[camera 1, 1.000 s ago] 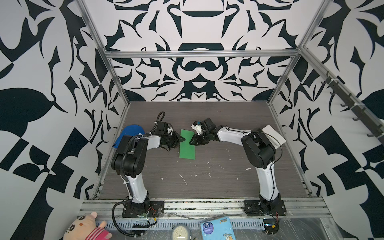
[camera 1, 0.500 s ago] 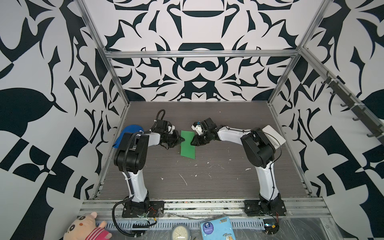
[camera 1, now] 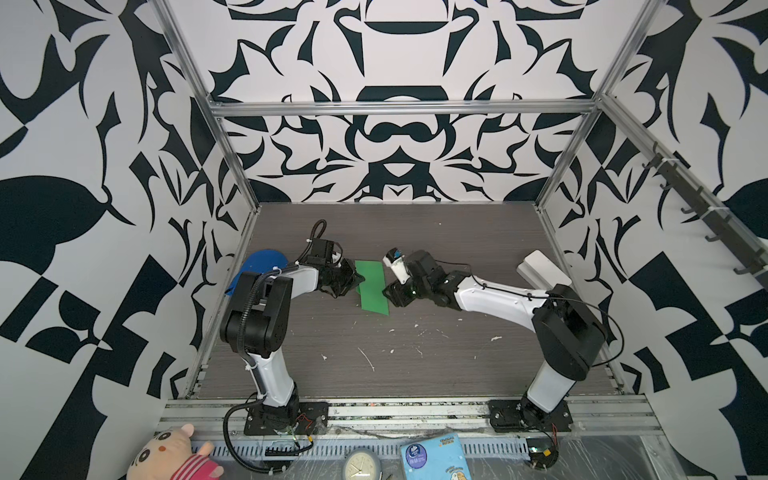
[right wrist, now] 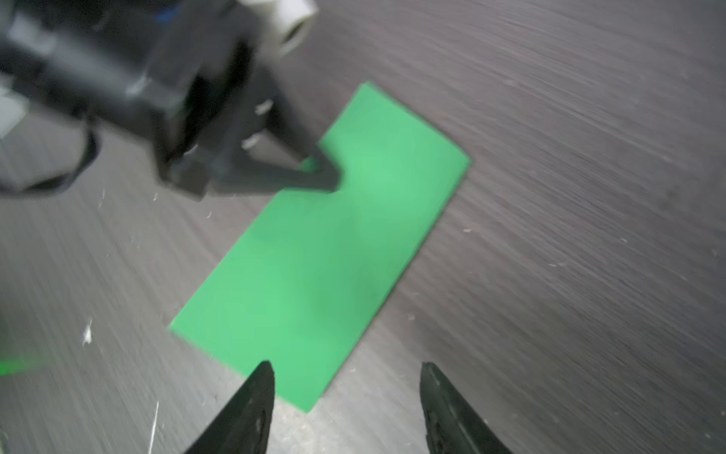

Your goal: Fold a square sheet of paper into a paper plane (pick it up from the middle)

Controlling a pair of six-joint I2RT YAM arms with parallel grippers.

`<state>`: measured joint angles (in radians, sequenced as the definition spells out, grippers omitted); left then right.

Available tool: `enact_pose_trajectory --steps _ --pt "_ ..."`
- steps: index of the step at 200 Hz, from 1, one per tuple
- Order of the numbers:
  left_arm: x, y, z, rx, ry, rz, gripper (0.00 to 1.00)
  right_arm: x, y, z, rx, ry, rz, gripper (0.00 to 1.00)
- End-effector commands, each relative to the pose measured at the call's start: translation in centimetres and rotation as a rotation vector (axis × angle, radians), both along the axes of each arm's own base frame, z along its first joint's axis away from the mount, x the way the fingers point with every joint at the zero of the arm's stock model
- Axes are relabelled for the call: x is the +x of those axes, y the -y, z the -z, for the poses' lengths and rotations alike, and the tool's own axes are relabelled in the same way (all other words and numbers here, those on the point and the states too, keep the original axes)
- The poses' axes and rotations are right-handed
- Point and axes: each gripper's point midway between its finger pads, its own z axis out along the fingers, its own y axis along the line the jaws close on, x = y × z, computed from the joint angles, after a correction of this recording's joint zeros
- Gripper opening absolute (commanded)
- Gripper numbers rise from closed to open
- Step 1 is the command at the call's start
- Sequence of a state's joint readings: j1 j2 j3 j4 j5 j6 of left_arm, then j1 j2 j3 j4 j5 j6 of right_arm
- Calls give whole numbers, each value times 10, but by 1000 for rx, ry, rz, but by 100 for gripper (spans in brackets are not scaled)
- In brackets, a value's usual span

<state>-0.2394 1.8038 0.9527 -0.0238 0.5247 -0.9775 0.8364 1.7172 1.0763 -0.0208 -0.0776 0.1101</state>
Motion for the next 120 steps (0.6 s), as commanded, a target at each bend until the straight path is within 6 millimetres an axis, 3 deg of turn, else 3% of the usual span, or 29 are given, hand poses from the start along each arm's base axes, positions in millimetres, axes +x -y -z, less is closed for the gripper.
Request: enact_pose_trajectory --steps 1,25,54,120 --pt "-1 -4 2 21 -57 -86 3 -2 -8 -15 -78 244 -58 63" --pt "2 -5 5 25 -75 -114 3 -25 -28 -11 -104 353 -158 63" --pt "2 -4 6 21 -84 -121 3 -37 -43 3 -151 428 -227 64" --pt "0 -4 9 21 -97 -119 3 -7 -50 5 -192 566 -116 58"
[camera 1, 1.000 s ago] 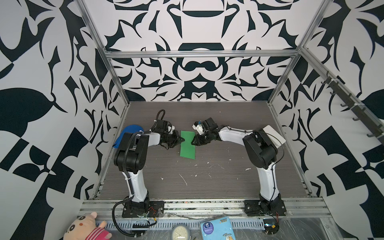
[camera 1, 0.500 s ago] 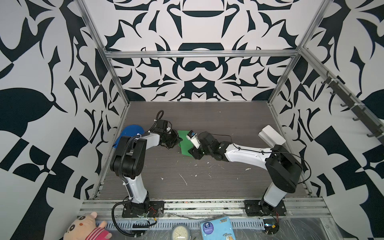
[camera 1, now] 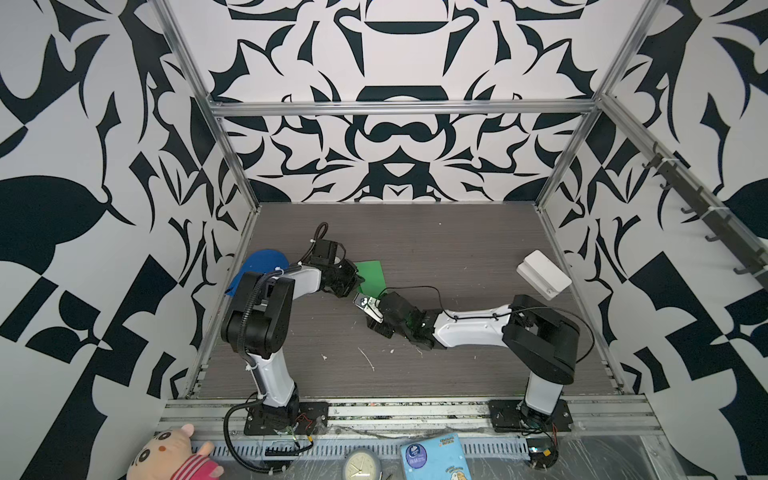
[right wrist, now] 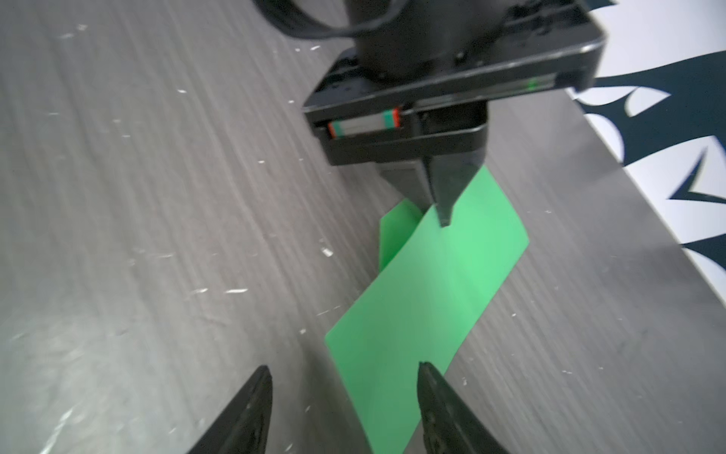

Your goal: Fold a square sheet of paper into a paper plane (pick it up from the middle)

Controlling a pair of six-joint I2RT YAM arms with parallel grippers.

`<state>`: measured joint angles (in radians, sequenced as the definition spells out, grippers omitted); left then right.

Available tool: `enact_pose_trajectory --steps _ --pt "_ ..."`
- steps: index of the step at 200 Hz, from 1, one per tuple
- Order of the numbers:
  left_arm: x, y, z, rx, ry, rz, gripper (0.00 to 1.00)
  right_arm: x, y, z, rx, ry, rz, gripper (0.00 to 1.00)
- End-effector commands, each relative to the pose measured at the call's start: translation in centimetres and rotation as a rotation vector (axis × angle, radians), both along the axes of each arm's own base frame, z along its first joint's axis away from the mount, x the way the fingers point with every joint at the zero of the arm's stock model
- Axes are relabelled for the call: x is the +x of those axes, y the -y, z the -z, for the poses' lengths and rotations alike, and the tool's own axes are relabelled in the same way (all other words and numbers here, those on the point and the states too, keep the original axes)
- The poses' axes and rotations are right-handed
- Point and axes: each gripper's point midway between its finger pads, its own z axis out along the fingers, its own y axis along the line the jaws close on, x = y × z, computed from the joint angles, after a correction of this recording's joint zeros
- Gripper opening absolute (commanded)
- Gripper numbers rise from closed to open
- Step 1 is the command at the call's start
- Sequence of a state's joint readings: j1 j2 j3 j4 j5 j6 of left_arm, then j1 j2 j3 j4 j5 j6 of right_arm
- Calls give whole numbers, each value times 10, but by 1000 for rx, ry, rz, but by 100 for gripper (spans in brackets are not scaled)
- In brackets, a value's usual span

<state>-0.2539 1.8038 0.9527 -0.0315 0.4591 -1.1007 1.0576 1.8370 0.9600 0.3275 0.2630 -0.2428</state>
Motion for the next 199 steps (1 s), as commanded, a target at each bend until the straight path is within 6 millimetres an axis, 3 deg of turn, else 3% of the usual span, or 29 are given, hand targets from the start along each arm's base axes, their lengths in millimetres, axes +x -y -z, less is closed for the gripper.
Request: enact_pose_trajectory --steps 1,41,91,126,144,163,199 --pt "-1 -1 2 8 -22 -12 3 21 -8 -29 54 127 48 58" --pt "-2 -1 5 10 -28 -8 3 22 -12 -36 69 143 41 44" --pt "-4 0 7 8 -32 0 3 17 -13 -47 99 141 16 33" --pt "-5 0 6 6 -32 4 5 13 -17 -39 83 100 -13 11" --pt "-5 1 2 -5 -21 12 13 12 -18 -34 79 79 -17 2" --pt "-8 0 -6 -13 -5 23 31 11 -18 -35 92 49 -23 0" --pt "-9 -34 -38 13 61 38 51 5 -18 -34 125 -48 -62 0"
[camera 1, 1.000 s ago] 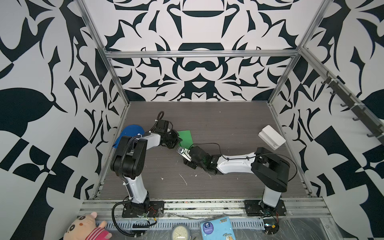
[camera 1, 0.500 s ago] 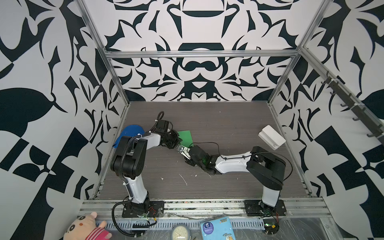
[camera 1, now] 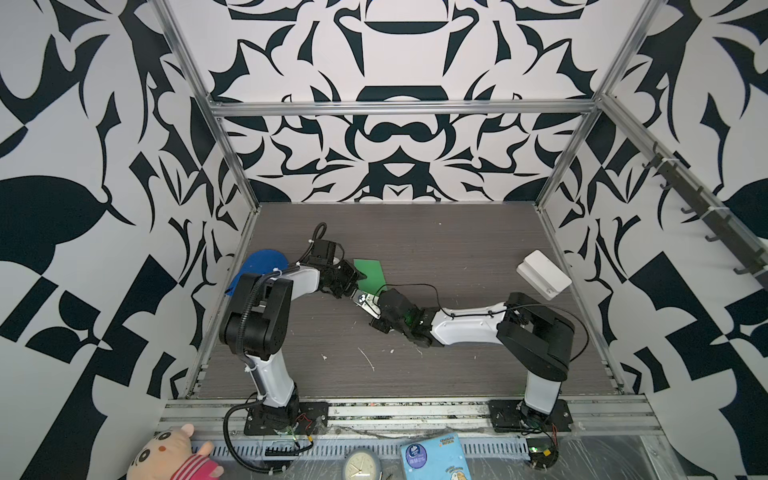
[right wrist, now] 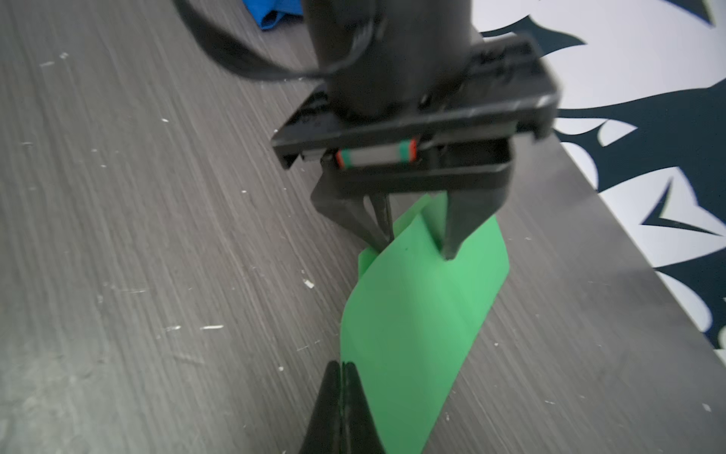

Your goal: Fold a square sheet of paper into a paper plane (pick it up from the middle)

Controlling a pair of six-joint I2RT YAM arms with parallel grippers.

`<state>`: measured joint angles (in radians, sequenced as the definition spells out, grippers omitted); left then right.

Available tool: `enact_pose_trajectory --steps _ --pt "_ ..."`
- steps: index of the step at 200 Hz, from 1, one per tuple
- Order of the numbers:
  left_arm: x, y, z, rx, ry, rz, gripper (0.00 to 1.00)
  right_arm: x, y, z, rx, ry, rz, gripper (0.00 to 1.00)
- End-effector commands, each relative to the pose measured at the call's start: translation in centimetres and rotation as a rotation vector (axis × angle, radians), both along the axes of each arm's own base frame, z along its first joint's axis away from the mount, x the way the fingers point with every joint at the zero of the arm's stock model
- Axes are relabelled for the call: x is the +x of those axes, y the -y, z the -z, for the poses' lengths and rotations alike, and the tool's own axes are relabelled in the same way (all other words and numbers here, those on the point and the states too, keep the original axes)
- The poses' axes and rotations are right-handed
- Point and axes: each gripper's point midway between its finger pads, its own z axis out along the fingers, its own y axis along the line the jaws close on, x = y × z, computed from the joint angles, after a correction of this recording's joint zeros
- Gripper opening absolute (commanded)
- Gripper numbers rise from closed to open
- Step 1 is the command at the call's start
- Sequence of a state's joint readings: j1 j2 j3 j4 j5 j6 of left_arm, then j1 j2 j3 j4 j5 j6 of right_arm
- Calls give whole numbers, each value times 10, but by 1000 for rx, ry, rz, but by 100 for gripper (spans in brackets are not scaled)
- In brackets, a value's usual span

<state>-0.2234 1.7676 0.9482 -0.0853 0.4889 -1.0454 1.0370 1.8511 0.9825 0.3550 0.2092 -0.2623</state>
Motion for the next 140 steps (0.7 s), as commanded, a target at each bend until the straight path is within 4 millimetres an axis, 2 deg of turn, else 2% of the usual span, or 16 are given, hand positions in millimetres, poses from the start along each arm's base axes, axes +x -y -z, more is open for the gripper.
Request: enact_pose_trajectory --steps 1,22,36,53,76,94,140 --pt "-4 -25 -31 14 57 12 51 -1 -9 -28 90 -53 -30 0" --pt "-1 -41 -55 51 131 30 53 -5 -7 -26 110 -124 -49 0" --pt "4 -37 -71 44 202 74 51 -5 -6 -24 117 -146 -51 0" --pt "10 -20 -81 -15 252 131 46 -4 -5 -23 125 -161 -45 0" --pt "15 -1 -68 -39 234 189 33 0 -4 -19 148 -193 -38 0" --pt "21 13 -55 -48 215 227 28 1 -4 -16 155 -213 -41 0" --pt "37 20 -20 8 168 276 19 3 -3 -19 196 -269 -48 0"
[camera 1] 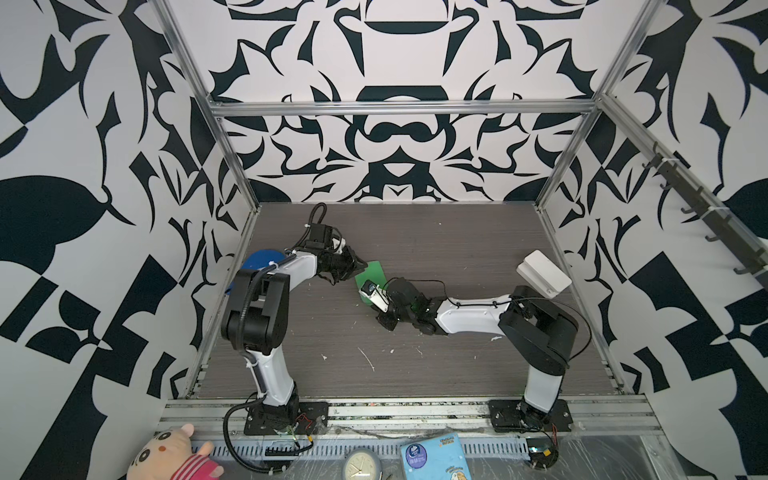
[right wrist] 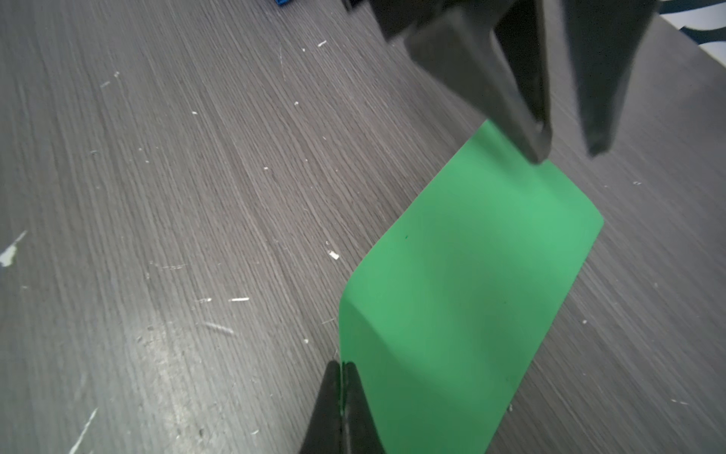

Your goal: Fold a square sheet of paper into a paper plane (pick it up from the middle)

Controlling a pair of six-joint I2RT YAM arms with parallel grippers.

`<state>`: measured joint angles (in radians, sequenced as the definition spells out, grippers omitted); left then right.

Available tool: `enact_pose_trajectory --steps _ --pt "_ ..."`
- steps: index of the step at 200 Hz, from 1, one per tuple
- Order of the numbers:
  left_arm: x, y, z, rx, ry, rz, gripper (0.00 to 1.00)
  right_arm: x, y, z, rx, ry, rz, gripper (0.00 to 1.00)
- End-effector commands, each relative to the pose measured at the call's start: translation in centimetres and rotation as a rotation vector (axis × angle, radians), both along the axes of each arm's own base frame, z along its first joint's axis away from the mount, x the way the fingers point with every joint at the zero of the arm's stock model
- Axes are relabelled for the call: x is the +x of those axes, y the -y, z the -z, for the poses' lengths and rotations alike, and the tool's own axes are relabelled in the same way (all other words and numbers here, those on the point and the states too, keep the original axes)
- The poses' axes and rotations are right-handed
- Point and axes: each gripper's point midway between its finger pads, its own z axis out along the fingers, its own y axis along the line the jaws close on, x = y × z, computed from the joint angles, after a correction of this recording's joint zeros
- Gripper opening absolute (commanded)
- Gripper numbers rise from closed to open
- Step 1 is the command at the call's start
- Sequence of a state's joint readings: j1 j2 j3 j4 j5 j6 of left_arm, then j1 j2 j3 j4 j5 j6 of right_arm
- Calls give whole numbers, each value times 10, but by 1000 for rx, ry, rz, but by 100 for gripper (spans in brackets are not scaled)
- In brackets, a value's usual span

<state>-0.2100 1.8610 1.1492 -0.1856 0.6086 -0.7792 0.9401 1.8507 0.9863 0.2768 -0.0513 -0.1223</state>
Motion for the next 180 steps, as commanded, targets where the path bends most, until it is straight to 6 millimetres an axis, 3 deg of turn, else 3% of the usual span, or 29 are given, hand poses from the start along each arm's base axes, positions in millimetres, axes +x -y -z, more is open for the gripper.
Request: enact_pose_trajectory --steps 1,58,180 --pt "7 3 9 28 5 44 19 6 -12 -34 103 -12 -10 0" --pt "-7 6 49 95 -70 102 14 18 -4 -35 177 -135 20 0" --pt "-29 -7 82 304 -169 226 8 47 3 -10 131 -235 94 0"
